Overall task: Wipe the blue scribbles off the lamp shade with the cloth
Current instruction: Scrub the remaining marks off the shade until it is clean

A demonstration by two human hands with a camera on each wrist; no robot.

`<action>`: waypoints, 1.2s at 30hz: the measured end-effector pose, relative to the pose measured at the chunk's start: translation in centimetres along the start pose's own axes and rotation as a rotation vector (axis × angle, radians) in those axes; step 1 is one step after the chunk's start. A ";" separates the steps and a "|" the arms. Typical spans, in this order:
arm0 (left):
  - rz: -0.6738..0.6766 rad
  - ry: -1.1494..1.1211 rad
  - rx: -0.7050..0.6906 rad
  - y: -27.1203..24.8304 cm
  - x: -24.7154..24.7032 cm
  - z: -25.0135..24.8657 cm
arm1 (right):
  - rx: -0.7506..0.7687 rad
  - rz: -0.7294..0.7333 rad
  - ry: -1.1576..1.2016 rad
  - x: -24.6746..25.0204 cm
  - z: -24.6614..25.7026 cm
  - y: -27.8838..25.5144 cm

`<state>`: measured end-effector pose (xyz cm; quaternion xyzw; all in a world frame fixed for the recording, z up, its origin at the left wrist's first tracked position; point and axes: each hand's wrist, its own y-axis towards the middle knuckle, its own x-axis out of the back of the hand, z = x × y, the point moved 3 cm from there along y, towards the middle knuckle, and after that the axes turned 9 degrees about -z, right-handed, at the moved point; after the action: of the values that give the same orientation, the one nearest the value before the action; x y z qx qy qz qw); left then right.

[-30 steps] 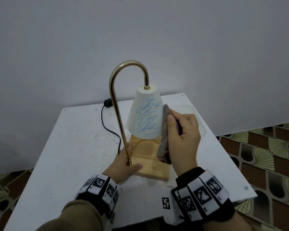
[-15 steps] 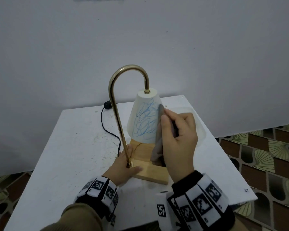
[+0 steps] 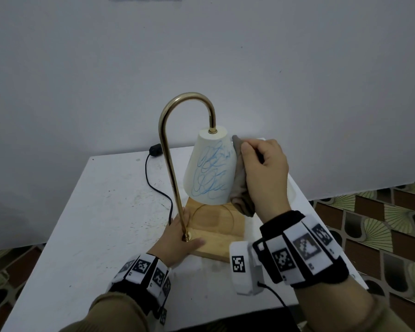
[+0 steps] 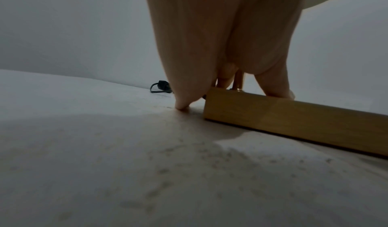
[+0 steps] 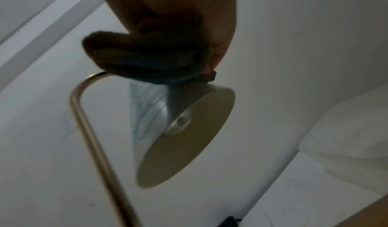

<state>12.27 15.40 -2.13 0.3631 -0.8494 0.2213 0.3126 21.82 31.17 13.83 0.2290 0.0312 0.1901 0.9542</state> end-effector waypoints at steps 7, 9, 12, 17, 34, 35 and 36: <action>0.009 -0.045 0.003 0.2 0.0 0.3 | 0.244 -0.124 0.090 0.4 0.4 -4.9; 0.009 -0.028 0.008 0.0 -0.1 0.2 | 0.233 -0.131 0.059 0.8 -0.8 -5.3; 0.005 -0.032 0.005 -0.2 0.0 0.0 | 0.128 -0.151 0.030 1.1 -2.3 -4.1; -0.009 -0.042 0.018 0.0 -0.1 0.3 | 0.058 -0.124 0.028 0.2 -1.0 -1.7; 0.016 -0.029 0.016 -0.1 0.0 0.0 | 0.246 -0.204 0.020 0.1 -0.3 -3.6; 0.012 -0.025 0.012 -0.1 0.0 0.0 | 0.244 -0.212 0.028 -0.1 0.1 -3.1; -0.004 -0.028 -0.003 -0.1 0.1 -0.1 | 0.252 -0.217 0.038 -0.3 0.5 -2.6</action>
<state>12.35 15.37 -2.02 0.3671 -0.8534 0.2142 0.3018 22.52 28.66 13.09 0.3383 0.0972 0.0850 0.9321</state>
